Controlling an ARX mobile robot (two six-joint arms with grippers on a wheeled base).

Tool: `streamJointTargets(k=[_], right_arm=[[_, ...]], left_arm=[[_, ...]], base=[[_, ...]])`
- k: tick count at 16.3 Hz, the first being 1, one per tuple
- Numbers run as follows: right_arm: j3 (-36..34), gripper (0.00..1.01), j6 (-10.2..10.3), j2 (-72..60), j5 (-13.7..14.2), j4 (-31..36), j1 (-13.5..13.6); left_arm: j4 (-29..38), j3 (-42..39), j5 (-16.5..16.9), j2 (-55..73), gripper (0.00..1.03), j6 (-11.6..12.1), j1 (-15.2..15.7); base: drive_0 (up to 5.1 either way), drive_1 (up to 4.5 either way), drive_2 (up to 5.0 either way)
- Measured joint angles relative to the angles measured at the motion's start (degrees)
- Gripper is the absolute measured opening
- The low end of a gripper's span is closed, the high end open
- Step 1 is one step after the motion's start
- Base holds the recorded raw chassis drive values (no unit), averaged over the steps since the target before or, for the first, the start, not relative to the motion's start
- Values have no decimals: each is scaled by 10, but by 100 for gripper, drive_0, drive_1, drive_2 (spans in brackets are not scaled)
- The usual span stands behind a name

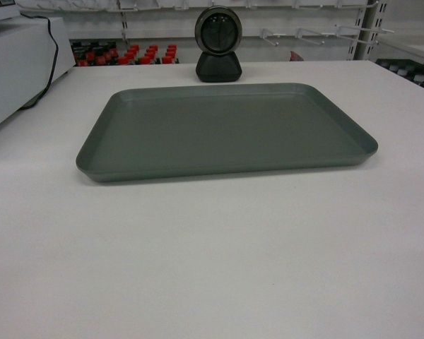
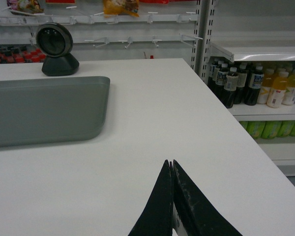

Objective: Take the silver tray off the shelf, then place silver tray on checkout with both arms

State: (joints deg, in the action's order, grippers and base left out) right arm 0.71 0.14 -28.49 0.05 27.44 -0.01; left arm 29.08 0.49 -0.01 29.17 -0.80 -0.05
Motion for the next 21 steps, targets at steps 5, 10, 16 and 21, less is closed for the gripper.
streamJointTargets(k=[5,10,16,21], right_arm=[[0,2,0,90,0,-80,0],[0,2,0,164,0,-154,0],[1,2,0,282,-1,-265,0],[0,2,0,283,-1,-277,0]], left_arm=[[-86,0,0,-87,2,0,0],[-162,0,0,-165,2,0,0],[-298,0,1,-275,2,0,0],[-293,0,0,-286,2,0,0]], base=[[0,0,0],[0,0,0],[0,0,0],[0,0,0]])
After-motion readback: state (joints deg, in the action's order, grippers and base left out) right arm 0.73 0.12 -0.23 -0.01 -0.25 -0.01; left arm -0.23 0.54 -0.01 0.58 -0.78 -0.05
